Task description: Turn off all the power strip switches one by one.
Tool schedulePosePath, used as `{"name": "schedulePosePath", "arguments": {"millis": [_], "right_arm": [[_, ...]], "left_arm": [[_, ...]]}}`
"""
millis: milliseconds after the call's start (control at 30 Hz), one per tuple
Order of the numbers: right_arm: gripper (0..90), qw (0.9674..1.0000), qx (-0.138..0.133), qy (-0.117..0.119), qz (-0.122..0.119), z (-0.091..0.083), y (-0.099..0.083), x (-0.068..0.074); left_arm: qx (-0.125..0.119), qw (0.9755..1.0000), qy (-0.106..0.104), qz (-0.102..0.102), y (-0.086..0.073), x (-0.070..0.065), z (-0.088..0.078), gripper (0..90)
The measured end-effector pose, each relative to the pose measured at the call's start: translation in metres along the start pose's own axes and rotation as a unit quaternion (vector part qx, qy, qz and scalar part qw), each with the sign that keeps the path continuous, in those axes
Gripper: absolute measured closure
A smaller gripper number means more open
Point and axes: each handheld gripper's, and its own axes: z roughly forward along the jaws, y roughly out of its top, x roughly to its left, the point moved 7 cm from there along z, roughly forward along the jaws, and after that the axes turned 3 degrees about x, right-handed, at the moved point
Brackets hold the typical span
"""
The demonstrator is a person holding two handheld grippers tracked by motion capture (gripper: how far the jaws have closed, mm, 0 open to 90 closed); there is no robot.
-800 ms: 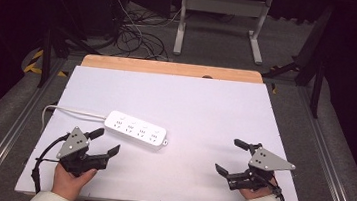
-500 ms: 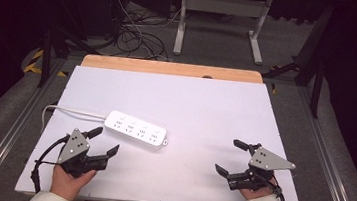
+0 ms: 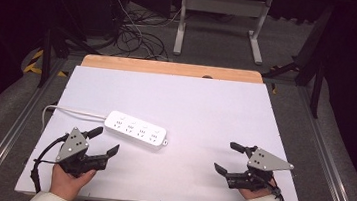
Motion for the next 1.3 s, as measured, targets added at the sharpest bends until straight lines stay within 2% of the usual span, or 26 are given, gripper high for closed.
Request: {"name": "schedulePosePath", "arguments": {"millis": [67, 100, 133, 167, 267, 467, 500, 567, 833, 1000, 1167, 1300], "right_arm": [[19.9, 1.0, 0.001, -0.001, 0.0, 0.0, 0.0, 0.0], [27.2, 1.0, 0.004, -0.004, 0.0, -0.001, -0.001, 0.0], [30.8, 1.0, 0.005, -0.006, -0.001, -0.002, -0.001, 0.001], [33.5, 1.0, 0.005, -0.007, 0.0, -0.002, -0.001, 0.002], [38.6, 0.9999, 0.011, -0.008, -0.003, -0.001, -0.002, 0.004], [41.7, 0.9999, 0.01, -0.002, 0.003, -0.001, -0.002, 0.004], [42.4, 0.9999, 0.009, 0.001, 0.008, -0.001, -0.002, 0.003], [42.5, 0.9999, 0.01, 0.003, 0.008, -0.001, -0.002, 0.003], [42.6, 0.9997, 0.007, 0.015, 0.018, -0.001, -0.002, 0.003], [42.5, 0.9996, 0.006, 0.017, 0.021, -0.002, -0.003, 0.002], [42.5, 0.9996, 0.006, 0.019, 0.02, -0.001, -0.003, 0.002], [42.5, 0.9995, 0.005, 0.022, 0.02, -0.001, -0.003, 0.003]], "left_arm": [[0.005, 0.9999, 0.006, 0.007, 0.001, -0.001, 0.0, 25.5], [0.005, 1.0, -0.001, 0.004, 0.002, -0.001, 0.0, 27.7], [0.007, 0.9997, -0.021, -0.009, 0.004, -0.002, -0.001, 28.7], [0.01, 0.9993, -0.029, -0.02, 0.006, -0.003, -0.001, 28.9], [0.012, 0.9988, -0.039, -0.028, 0.009, -0.002, 0.0, 31.4], [0.026, 0.9987, -0.041, -0.019, 0.017, -0.002, 0.004, 36.3], [0.03, 0.998, -0.051, -0.02, 0.02, -0.002, 0.007, 36.3], [0.034, 0.9981, -0.05, -0.016, 0.021, -0.001, 0.009, 36.3], [0.05, 0.9963, -0.067, -0.019, 0.036, -0.003, 0.031, 36.2], [0.068, 0.9949, -0.074, -0.008, 0.045, -0.007, 0.048, 36.2], [0.085, 0.9941, -0.067, 0.002, 0.049, -0.009, 0.057, 39.7], [0.095, 0.9929, -0.072, 0.008, 0.054, -0.012, 0.067, 40.6]]}}
